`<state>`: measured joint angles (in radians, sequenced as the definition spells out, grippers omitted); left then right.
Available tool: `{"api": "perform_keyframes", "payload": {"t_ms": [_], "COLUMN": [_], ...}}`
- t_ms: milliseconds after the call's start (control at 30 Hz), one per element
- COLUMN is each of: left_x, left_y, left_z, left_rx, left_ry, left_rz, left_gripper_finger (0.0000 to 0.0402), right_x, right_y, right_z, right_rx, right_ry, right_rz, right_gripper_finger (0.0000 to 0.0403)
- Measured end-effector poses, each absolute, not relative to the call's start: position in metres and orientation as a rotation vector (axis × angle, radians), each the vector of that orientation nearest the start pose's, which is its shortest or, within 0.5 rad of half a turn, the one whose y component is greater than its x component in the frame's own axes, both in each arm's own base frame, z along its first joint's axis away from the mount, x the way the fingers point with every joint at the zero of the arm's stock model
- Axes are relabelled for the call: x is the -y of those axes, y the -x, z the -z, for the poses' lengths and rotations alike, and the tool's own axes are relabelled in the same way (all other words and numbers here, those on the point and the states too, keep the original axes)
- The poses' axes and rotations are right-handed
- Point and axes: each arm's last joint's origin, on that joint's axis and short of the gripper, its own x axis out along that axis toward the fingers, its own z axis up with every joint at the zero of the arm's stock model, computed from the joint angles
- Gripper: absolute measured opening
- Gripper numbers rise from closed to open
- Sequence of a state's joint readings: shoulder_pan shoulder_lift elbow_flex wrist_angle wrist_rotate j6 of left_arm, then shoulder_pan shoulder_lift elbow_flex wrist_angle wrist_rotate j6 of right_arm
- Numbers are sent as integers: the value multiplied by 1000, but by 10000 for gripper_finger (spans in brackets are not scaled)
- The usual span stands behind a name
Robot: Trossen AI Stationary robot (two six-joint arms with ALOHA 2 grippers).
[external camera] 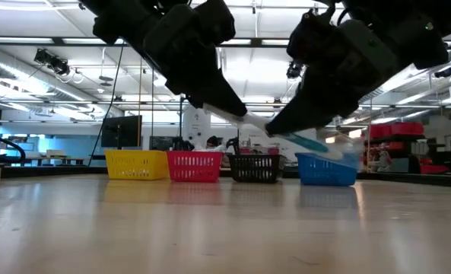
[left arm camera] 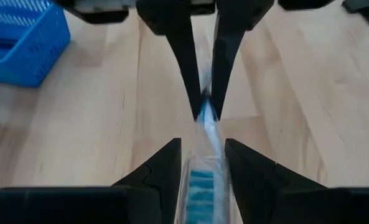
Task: Pick & Place Travel size toiletries
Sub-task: Put the blue toothbrush into the red bin
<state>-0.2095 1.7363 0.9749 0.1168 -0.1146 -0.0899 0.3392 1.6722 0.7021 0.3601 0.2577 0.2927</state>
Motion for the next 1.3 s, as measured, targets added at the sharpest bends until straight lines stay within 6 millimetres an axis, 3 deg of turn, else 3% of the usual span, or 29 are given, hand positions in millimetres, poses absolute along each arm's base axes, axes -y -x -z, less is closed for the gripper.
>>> {"api": "perform_keyframes", "payload": {"t_ms": [333,633,833,967,1300], "left_x": [70,69,68,67,57], "left_y": [-353,-353,-353,-353,-349], "left_z": [-181,-180,-181,-180,-174], "left_rx": [-633,-637,-632,-636,-712], "left_ry": [-48,-56,-70,-72,-80], "left_rz": [87,89,37,29,-52], "left_gripper_finger": [128,71,86,103,77], "right_x": [-87,-85,-85,-84,-78], "right_y": [-305,-306,-306,-303,-291], "right_z": [-150,-150,-150,-145,-131], "right_rx": [-517,-515,-518,-571,-732], "right_ry": [-124,-125,-125,-109,-96], "right_rz": [28,31,42,49,177], "right_gripper_finger": [26,27,56,78,98]}}
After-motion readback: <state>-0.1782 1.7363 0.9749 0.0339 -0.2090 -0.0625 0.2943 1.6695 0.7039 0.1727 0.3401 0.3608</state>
